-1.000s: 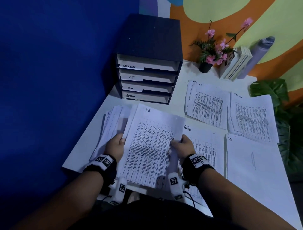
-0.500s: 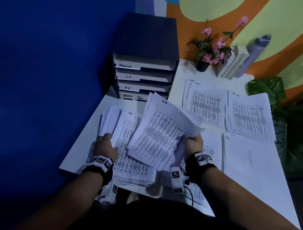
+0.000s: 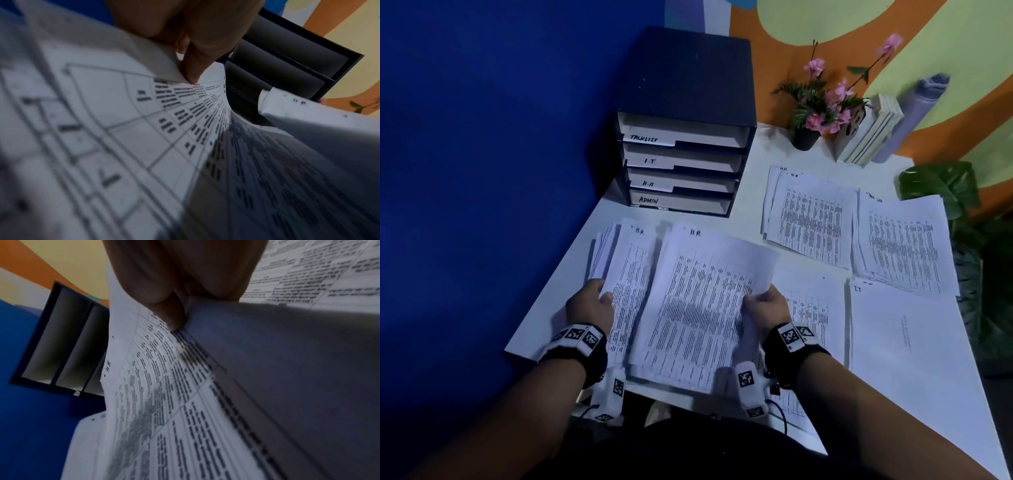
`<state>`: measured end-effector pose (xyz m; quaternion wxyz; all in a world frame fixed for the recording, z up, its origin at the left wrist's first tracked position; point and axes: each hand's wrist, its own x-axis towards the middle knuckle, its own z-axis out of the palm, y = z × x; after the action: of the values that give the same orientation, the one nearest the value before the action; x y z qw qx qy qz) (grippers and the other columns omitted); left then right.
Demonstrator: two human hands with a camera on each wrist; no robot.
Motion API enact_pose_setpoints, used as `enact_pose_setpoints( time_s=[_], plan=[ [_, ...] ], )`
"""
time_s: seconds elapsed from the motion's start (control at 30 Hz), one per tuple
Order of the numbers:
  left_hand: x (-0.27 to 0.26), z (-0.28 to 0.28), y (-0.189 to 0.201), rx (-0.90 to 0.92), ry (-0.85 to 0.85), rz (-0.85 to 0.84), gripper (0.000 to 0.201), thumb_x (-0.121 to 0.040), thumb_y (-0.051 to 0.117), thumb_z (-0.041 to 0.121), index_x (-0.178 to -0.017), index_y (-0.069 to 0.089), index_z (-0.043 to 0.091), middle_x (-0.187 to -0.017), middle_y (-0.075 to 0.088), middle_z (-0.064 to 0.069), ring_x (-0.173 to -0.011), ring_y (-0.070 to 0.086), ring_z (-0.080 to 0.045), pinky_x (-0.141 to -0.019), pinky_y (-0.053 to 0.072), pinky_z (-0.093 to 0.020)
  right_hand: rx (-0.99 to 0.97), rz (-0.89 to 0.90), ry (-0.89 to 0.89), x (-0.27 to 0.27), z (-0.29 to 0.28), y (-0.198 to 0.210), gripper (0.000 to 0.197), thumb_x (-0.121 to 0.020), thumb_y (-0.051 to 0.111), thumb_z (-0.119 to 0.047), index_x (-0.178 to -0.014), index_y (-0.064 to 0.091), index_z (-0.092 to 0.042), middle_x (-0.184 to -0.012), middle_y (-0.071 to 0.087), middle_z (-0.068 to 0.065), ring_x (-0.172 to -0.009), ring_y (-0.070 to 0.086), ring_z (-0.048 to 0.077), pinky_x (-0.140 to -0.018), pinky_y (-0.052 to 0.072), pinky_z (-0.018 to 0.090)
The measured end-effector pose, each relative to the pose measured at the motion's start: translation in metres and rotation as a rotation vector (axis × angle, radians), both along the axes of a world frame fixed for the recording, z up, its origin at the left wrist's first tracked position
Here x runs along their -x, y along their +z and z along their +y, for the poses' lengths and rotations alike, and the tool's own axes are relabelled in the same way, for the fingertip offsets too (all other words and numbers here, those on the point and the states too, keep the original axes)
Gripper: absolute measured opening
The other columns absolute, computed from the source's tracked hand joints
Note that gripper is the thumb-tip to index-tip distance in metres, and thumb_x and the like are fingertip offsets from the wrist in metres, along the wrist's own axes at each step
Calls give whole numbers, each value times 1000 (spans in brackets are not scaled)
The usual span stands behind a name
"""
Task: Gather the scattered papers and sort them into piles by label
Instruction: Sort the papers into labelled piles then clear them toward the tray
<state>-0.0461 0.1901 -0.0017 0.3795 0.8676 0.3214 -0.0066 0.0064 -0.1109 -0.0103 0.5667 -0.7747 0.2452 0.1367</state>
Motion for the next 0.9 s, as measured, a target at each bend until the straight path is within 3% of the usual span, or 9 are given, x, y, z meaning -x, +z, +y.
enact_pose_setpoints(
  time_s=[0.17,0.27,0.37,0.5,0.6,0.67,0.77,0.83,0.9],
  plan=[
    [1,-1,4,-93,-14,-129,18,-95,50,5,-105,65,2,-116,58,-18,-101,59,-37,-92,44,-37,113,21,104,3,-2,8,13,-87,56,-10,-98,62,-15,-80,68,13,-73,65,30,-70,59,47],
    [0,-8,11,-32,45,-171,17,-97,47,7,-105,62,4,-108,57,-12,-94,56,-30,-86,43,-34,33,33,100,5,3,11,16,-87,55,-6,-98,63,-15,-75,64,10,-66,59,25,-63,54,39],
    [-1,-17,14,115,92,-131,20,-98,46,10,-114,57,9,-101,59,-7,-91,53,-23,-79,40,-29,-37,45,97,6,9,7,16,-81,57,-10,-91,65,-20,-71,63,10,-65,58,26,-64,52,41],
    [0,-24,15,227,77,-103,25,-91,58,5,-115,58,9,-98,63,-6,-85,56,-20,-77,39,-24,-84,21,78,3,12,1,21,-68,61,-20,-88,66,-24,-71,67,7,-68,62,27,-69,57,54],
    [5,-24,10,329,39,-124,23,-85,68,6,-107,62,12,-90,66,-2,-78,59,-14,-75,47,-25,-79,-19,43,3,13,11,19,-79,62,-8,-86,67,-25,-74,66,7,-71,61,26,-72,57,49],
    [7,-23,4,315,-22,-92,10,-85,71,16,-87,61,17,-75,58,3,-67,53,-12,-65,43,-22,-51,-48,30,3,12,14,23,-85,60,-3,-86,64,-26,-74,65,7,-69,60,26,-70,58,48],
    [6,-20,-5,264,-74,-37,39,-91,62,31,-61,42,16,-60,33,0,-57,32,-18,-56,26,-27,15,-98,29,3,9,17,17,-87,57,-4,-96,57,-19,-76,63,7,-63,60,22,-64,58,42],
    [4,-19,-7,250,-69,-16,40,-94,55,29,-61,41,13,-60,33,-3,-59,33,-18,-56,26,-28,52,-136,39,3,5,16,28,-88,58,-6,-111,50,-20,-83,63,5,-69,60,17,-66,53,30],
    [4,-18,-5,226,-56,3,31,-95,54,24,-67,50,10,-64,42,-4,-65,41,-19,-59,30,-28,82,-124,46,3,2,15,31,-89,58,-7,-115,50,-22,-85,64,6,-74,62,21,-68,51,29]
  ],
)
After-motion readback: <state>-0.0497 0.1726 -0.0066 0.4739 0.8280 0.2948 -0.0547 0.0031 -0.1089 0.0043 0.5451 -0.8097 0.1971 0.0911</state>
